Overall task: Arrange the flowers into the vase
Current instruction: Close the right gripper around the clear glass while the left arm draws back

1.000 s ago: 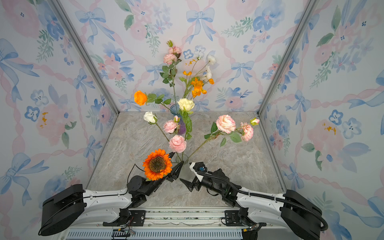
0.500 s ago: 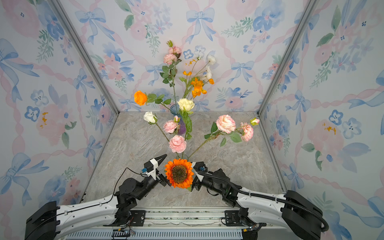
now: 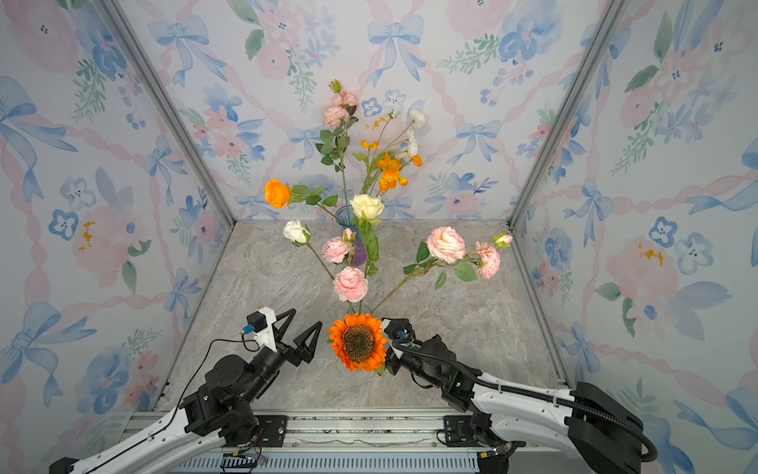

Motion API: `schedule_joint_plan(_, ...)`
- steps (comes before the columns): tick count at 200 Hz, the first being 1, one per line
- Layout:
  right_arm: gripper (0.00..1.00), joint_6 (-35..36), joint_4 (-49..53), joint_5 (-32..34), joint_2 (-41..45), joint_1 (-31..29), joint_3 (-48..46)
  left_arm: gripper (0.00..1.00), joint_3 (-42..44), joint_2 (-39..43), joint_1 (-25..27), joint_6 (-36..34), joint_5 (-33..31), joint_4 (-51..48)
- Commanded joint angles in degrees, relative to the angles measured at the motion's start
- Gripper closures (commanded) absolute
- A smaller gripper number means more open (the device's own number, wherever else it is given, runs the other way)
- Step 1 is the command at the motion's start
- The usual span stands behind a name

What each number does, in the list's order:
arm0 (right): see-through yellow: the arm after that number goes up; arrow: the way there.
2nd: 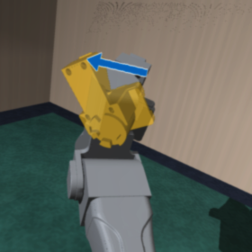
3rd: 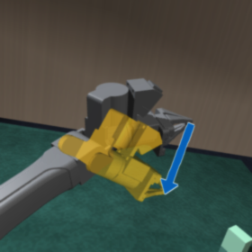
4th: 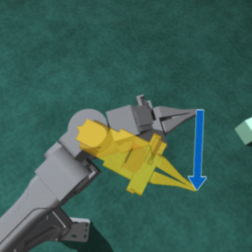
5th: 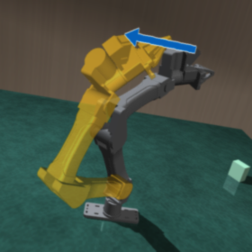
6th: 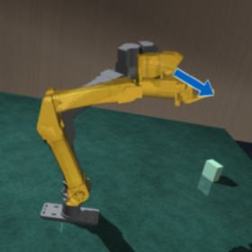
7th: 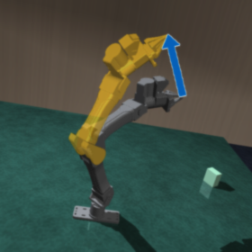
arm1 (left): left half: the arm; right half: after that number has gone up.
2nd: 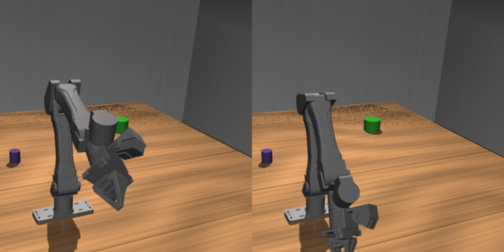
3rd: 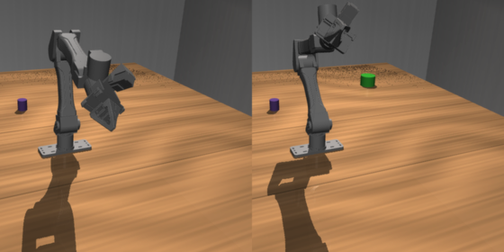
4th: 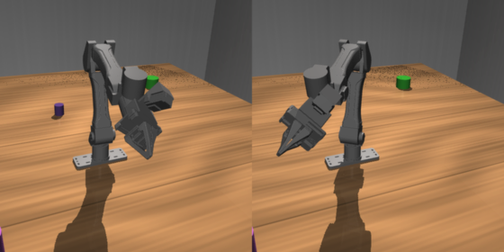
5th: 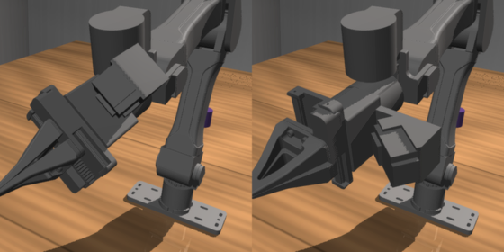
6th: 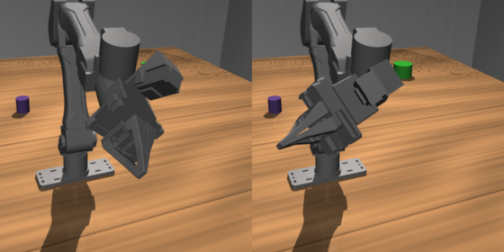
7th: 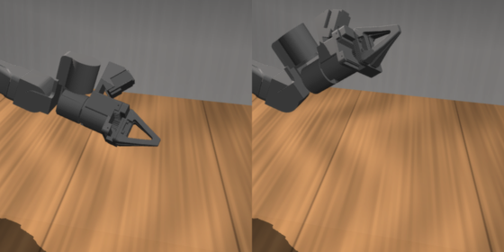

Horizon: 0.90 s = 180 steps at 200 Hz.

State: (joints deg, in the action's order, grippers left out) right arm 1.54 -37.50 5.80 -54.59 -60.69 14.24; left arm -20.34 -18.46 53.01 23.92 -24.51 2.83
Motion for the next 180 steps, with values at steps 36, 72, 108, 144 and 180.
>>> schedule_joint_plan(36, 0.03, 1.01, 3.60, 7.26, 5.43, -2.11, -0.49, 0.02, -15.32, -13.67, -8.43, 2.23, 29.86, -22.92)
schedule_joint_plan(72, 0.03, 1.76, -0.63, 5.95, 0.59, -0.14, 0.47, 0.02, -15.07, -20.92, -14.11, 4.89, 39.36, -22.69)
schedule_joint_plan(108, 0.03, 0.90, -6.32, -0.53, -5.68, 2.74, 2.25, 0.02, -11.84, -20.44, -18.88, 8.50, 45.67, -22.22)
schedule_joint_plan(144, 0.03, 0.58, -11.41, -5.13, -12.10, 5.27, 5.08, 0.02, -10.33, -17.35, -19.79, 10.06, 47.87, -20.61)
schedule_joint_plan(180, 0.03, -0.13, -16.03, -7.36, -16.56, 7.24, 7.28, 0.02, -8.90, -16.52, -19.94, 9.08, 50.48, -18.01)
